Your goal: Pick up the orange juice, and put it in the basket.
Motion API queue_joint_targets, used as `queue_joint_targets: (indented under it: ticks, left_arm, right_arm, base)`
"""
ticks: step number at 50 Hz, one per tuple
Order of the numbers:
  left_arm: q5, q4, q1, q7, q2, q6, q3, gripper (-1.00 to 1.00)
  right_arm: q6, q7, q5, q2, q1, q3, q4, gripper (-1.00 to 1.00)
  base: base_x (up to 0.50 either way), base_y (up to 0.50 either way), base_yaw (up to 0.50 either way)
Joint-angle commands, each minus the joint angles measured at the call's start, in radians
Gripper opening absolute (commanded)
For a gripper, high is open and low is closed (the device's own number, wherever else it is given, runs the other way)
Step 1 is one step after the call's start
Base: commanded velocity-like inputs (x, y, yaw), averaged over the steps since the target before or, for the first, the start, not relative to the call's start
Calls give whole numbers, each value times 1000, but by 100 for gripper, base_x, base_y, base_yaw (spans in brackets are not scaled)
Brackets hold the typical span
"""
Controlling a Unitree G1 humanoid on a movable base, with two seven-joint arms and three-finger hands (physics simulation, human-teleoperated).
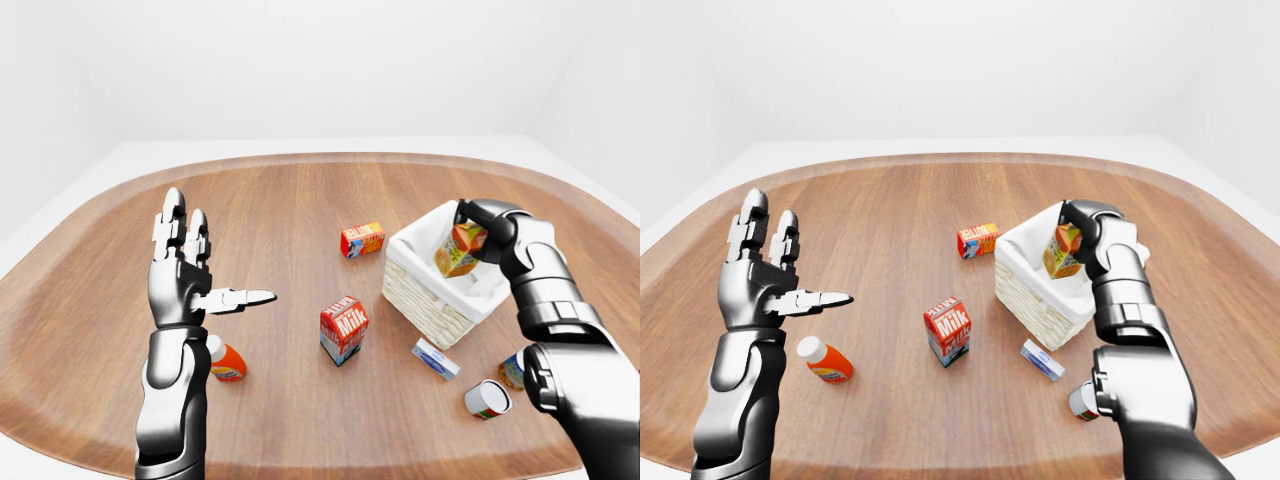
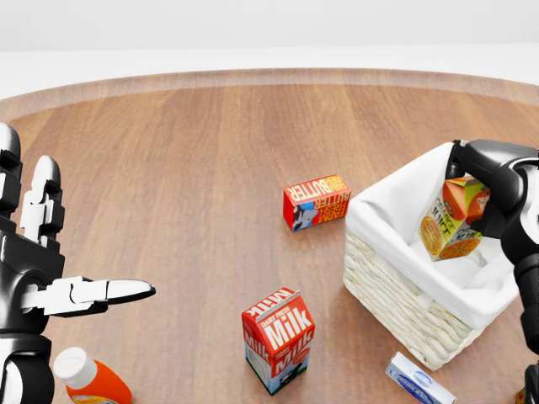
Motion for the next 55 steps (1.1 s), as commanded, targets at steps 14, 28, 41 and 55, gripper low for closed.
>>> queue_joint_targets:
  ticks: [14,28,41,55]
  left_arm:
    - [0,0,0,0,0,0,0,100]
    - [0,0,0,0,0,0,0,100]
    - [0,0,0,0,0,0,0,100]
    - [0,0,0,0,0,0,0,100]
  right_arm:
    - [0,-96,-7,-1,-50,24,135,-100]
    - [0,-114,7,6,-41,32,158,-97]
    - [0,-119,11,8,-38,34,165,87]
    - [0,-95,13,5,-24,31,135,100]
  base:
    - [0,0,0]
    - [0,0,0]
    - [0,0,0]
    - [0,0,0]
